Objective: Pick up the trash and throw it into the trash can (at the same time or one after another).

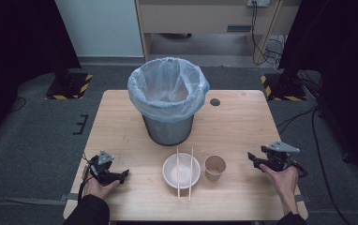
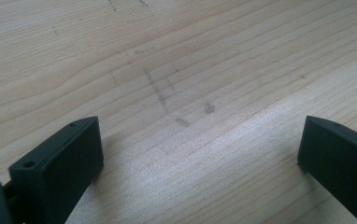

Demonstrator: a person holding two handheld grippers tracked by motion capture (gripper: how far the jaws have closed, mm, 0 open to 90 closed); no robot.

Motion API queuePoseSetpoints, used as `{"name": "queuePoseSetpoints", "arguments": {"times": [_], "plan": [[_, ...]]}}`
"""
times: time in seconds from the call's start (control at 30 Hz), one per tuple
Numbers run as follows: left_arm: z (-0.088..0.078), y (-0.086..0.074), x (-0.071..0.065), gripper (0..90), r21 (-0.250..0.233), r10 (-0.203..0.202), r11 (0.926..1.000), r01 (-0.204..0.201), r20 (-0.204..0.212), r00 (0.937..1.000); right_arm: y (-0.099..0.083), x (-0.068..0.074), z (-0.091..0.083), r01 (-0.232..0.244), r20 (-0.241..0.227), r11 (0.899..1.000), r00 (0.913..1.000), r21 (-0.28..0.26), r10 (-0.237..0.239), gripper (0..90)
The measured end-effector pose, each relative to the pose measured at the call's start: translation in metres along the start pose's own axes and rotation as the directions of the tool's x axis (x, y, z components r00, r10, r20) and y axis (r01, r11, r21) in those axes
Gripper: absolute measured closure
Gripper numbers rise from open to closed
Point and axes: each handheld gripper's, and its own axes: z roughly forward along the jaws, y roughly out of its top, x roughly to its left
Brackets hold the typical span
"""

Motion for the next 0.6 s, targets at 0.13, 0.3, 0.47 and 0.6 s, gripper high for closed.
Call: {"name": "queuePoseSetpoints", "arguments": {"times": [0.13,0.3,0.47,0.6], "plan": [[0.001,0.001,0.001,0.0,0.0,-0.003,1.0,0.003,-0.003,1.0,0.008,0.002,-0.006,0.002,-0.015,1.0,0.9999,-0.029,-0.002,33.0],[0.002,0.002,0.001,0.0,0.0,-0.003,1.0,0.003,-0.001,1.0,0.016,0.005,-0.013,-0.003,-0.028,0.999,0.9996,-0.051,0.001,33.1],[0.002,0.002,0.001,0.0,0.001,-0.003,1.0,0.003,-0.001,1.0,0.031,0.008,-0.023,-0.025,-0.046,0.995,0.9987,-0.094,0.02,33.0],[0.002,0.002,0.0,0.0,0.001,-0.004,1.0,0.004,-0.004,1.0,0.041,0.009,-0.03,-0.053,-0.056,0.99,0.9974,-0.129,0.046,32.6]]}}
